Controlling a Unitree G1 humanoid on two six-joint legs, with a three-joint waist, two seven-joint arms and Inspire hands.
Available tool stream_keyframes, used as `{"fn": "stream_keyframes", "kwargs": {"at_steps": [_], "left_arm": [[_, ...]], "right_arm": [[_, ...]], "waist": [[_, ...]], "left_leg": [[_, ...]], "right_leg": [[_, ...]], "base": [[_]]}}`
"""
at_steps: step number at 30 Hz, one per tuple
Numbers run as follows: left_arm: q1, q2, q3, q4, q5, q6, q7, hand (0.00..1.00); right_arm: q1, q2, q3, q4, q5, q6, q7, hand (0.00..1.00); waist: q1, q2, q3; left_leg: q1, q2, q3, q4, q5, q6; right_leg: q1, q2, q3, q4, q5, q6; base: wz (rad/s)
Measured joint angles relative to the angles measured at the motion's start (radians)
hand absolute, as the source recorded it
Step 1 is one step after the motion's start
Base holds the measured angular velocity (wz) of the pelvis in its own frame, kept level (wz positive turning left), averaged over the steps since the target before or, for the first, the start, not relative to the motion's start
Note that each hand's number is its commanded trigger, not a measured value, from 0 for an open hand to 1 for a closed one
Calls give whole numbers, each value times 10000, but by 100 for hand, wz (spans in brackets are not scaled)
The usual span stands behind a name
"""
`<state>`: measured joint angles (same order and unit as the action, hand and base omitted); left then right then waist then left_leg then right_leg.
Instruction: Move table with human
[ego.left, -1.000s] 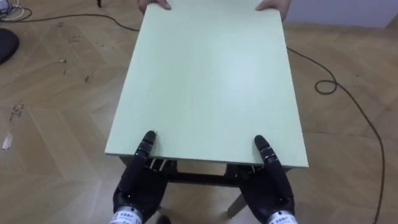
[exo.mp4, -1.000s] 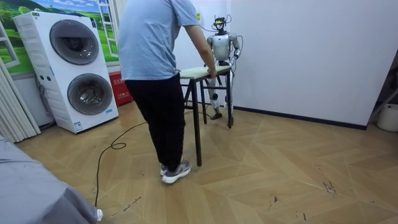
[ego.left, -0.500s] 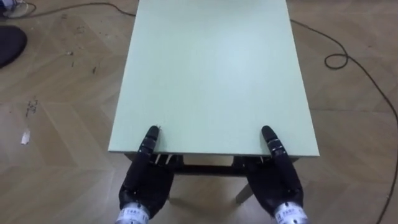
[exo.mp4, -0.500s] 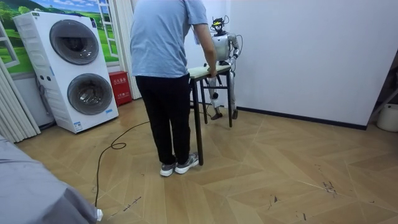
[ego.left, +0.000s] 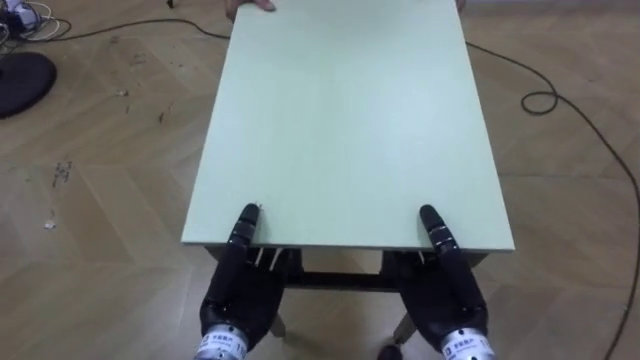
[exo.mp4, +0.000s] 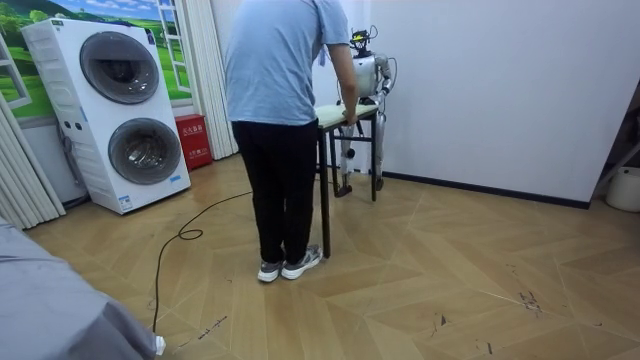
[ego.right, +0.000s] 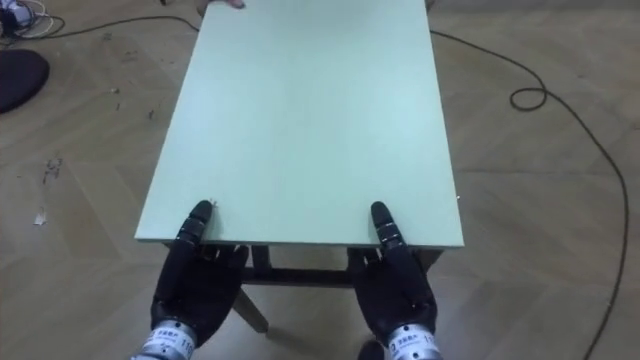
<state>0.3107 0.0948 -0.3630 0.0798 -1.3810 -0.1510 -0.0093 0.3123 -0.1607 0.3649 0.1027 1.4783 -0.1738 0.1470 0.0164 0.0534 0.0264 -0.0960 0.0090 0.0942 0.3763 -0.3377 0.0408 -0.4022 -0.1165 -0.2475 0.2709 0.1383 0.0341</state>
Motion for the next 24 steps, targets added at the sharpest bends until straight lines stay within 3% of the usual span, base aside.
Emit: {"fn": "stream_keyframes", "kwargs": {"at_steps": [1,2,3,5,6,8,12,18,24], "left_arm": [[-14,-13,-22,62,1,6,0,100],[-18,22,-47,97,71,43,2,100],[-20,103,-60,85,193,131,3,100],[-12,276,-129,41,195,153,2,100],[28,316,-133,41,176,196,2,100],[60,302,-121,17,188,211,2,100],[123,529,-111,-7,186,131,2,100],[161,527,-94,-33,235,2,1,100],[163,508,-131,-32,178,-22,0,100]], "right_arm": [[73,5,-15,38,6,3,1,100],[280,55,-89,38,41,5,80,100],[488,91,-111,32,91,-67,206,100],[599,124,53,28,256,-229,300,100],[579,52,131,40,318,-214,290,100],[576,47,172,44,456,-225,231,100],[584,63,449,175,562,-311,158,100],[571,66,676,272,549,-562,214,100],[444,-11,657,272,545,-564,263,100]], "waist": [[-130,-1,1],[-356,-82,2],[-452,-166,-9],[-327,-336,5],[-38,-278,-3],[248,-213,-4],[280,-297,-12],[192,-402,-3],[224,-467,-4]], "left_leg": [[-1,117,182,-9,70,-27],[37,326,631,-187,290,-157],[53,503,1043,-390,511,-296],[181,466,1416,-532,700,-462],[239,447,1504,-500,698,-503],[336,514,1333,-687,756,-527],[673,670,1306,-1073,944,-554],[528,711,1155,-1043,936,-569],[462,740,1084,-1043,919,-594]], "right_leg": [[26,-139,32,646,-505,-106],[200,-443,51,1978,-1673,-192],[556,-585,155,2759,-2560,-99],[1051,-421,626,2485,-3123,124],[1282,-161,695,1879,-2999,-107],[1580,163,727,1101,-2583,-211],[2216,505,719,7,-2095,-222],[2219,522,523,-143,-2097,-217],[2222,547,443,-191,-2106,-211]], "base": [[70],[89],[79],[-1],[-52],[-43],[-5],[6],[3]]}}
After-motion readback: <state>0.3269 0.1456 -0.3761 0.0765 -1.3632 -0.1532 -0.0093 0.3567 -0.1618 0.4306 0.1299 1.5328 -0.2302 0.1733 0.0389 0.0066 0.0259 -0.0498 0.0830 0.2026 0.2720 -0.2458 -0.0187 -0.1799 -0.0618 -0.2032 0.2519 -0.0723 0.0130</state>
